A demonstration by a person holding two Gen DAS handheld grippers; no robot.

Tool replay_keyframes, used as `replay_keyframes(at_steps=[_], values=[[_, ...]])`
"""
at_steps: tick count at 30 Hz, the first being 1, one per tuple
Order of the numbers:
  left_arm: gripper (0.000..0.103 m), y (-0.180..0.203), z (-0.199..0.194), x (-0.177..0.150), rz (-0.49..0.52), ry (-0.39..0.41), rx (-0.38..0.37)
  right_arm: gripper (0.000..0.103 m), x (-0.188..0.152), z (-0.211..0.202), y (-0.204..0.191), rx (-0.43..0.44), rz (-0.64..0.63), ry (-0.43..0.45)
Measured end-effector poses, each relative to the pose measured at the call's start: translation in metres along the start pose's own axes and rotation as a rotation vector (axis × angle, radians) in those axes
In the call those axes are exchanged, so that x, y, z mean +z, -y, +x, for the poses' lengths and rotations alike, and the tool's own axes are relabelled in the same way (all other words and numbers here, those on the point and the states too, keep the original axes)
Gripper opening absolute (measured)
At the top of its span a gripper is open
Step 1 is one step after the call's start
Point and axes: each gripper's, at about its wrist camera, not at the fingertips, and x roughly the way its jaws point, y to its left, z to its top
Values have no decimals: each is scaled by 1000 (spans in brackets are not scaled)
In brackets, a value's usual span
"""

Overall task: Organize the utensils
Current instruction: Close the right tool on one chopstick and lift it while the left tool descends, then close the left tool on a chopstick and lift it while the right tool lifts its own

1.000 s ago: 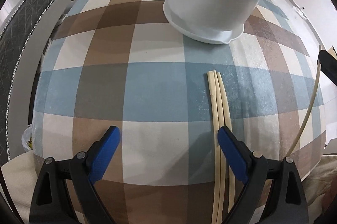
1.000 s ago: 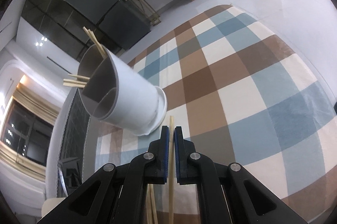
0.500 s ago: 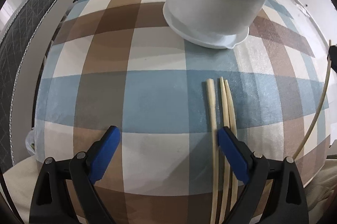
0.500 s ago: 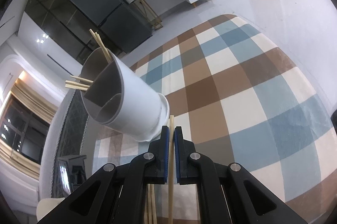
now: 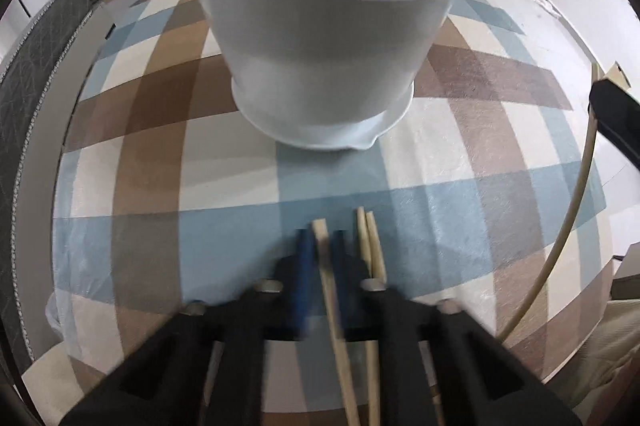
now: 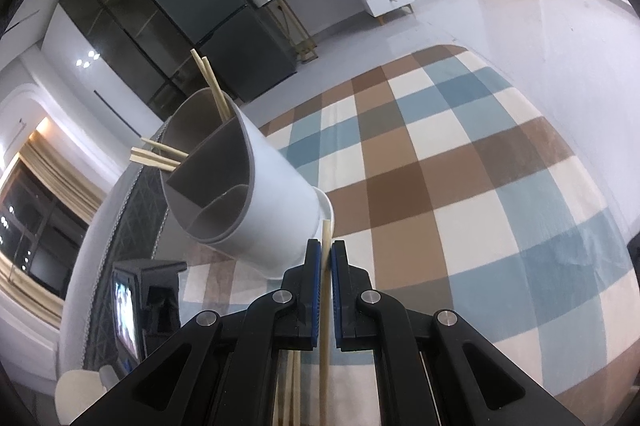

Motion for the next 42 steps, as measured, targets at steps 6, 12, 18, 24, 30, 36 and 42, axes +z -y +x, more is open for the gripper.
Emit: replay_keyframes(at_steps=[6, 12, 18, 24, 30, 36, 42], values=[[2, -17, -18, 11, -93, 88, -102, 4, 2, -1, 2, -18, -13, 13], [2, -26, -85, 2, -119, 374, -159, 4, -3, -21, -12, -2, -73, 69], [2, -29, -121, -20, -115, 488, -156, 4, -13, -45, -29, 16, -142, 115], [2, -22, -127, -27, -60, 446, -89, 4, -22, -65, -39, 31, -170, 157], [2, -22, -135, -34, -38, 436, -46, 4, -26, -78, -40, 33, -172, 184], [2, -19, -154, -41, -29, 453, -48, 4, -28, -89, -40, 42, -163, 207], [2, -13, -169, -38, 1, 453, -59, 4, -29, -102, -44, 54, -170, 235]])
